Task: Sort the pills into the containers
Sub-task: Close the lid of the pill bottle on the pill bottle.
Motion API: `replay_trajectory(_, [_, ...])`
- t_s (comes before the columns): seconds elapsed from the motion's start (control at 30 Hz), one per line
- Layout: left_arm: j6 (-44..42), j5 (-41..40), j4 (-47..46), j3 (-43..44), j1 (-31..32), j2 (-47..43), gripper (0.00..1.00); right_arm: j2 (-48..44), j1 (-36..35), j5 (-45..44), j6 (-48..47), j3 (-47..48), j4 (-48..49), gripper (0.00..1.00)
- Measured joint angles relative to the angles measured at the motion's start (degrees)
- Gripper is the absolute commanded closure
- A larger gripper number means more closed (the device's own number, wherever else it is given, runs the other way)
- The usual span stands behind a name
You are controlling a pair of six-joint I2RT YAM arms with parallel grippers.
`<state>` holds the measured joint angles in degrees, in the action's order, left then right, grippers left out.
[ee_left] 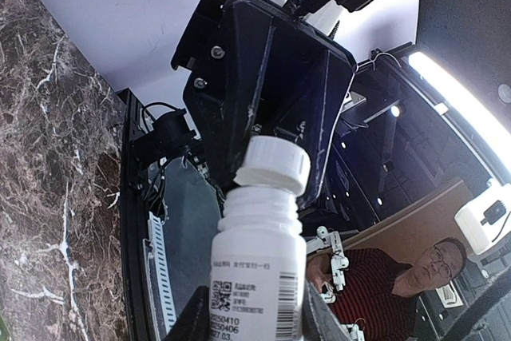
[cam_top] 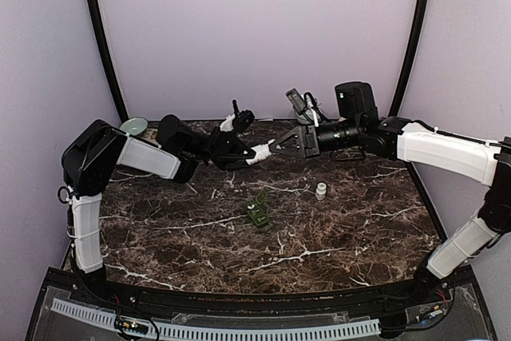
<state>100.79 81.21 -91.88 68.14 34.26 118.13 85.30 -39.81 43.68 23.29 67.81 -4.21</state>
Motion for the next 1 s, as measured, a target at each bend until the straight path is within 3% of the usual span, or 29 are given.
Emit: replay_trajectory(1.0, [0.2,0.4,-0.2,2.4,0.0,0.0,1.00,0.5,-0.7,0.0,3.1,-0.5,4.7,0.79])
